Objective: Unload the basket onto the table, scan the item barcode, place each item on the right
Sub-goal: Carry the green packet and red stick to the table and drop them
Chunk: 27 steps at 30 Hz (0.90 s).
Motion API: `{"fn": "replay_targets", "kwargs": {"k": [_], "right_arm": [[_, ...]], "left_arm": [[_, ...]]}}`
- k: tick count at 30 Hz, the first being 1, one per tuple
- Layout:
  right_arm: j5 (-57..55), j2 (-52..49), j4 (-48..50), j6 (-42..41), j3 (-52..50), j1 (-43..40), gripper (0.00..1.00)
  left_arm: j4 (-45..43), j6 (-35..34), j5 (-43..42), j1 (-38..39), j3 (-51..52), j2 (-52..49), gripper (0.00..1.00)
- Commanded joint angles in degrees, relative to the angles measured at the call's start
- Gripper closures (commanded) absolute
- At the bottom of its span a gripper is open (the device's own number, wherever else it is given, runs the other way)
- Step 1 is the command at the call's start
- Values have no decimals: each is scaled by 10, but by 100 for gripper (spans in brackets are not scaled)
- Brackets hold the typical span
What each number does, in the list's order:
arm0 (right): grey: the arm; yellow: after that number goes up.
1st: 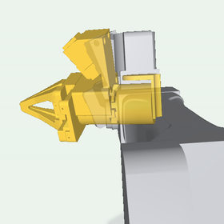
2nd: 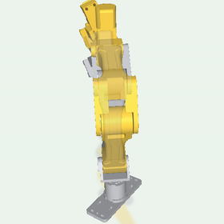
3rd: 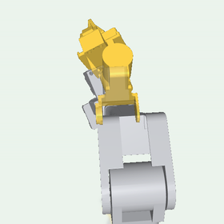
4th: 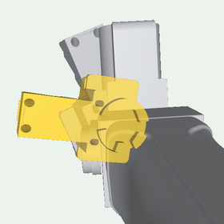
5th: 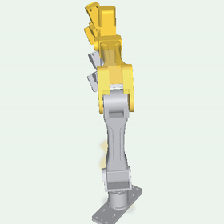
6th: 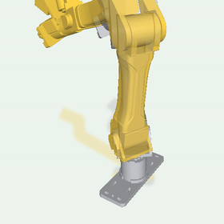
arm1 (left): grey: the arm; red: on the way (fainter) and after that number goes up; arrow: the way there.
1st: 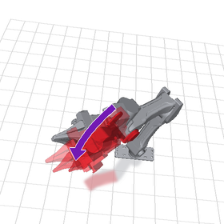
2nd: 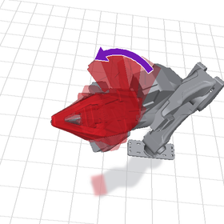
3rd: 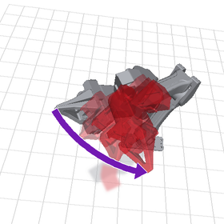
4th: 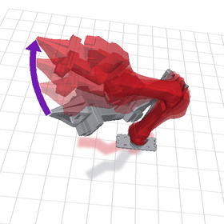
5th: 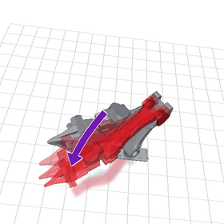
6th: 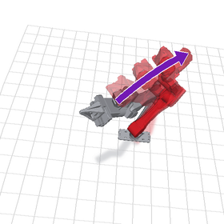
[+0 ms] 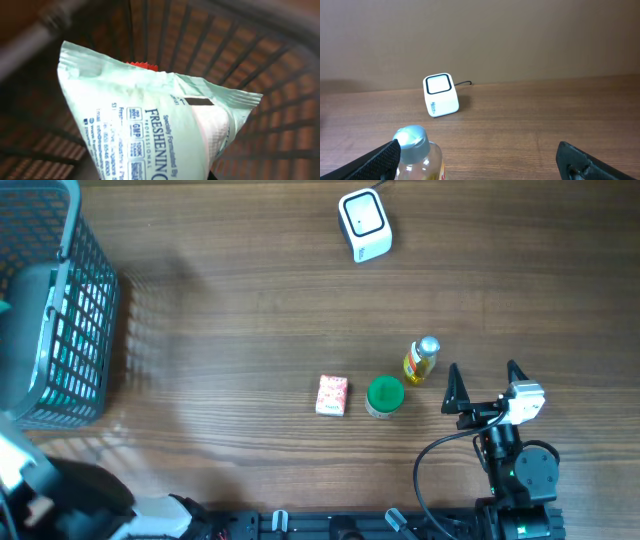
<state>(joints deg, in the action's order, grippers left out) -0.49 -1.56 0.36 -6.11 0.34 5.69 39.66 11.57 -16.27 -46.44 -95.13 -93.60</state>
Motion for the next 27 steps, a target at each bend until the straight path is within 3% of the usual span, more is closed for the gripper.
{"fn": "replay_targets", "kwargs": {"k": [1,5,8,13,16,20,27], "right_arm": [[-8,2,2,5,0,-3,0],[-8,2,2,5,0,-3,0],[-8,2,2,5,0,-3,0],[-8,2,2,6,0,-3,0],[-8,2,2,5,0,-3,0],[-8,2,2,5,0,-3,0],[-8,2,2,6,0,-3,0]], "left_arm": [[14,-56,8,5,-5,40,96],[14,-115,7,45,-5,107,96],[47,-157,7,120,-5,163,96],[210,-199,61,325,5,181,96],[227,-235,128,441,61,167,96],[141,-309,162,593,232,138,96],[-73,-393,164,734,413,64,96]]}}
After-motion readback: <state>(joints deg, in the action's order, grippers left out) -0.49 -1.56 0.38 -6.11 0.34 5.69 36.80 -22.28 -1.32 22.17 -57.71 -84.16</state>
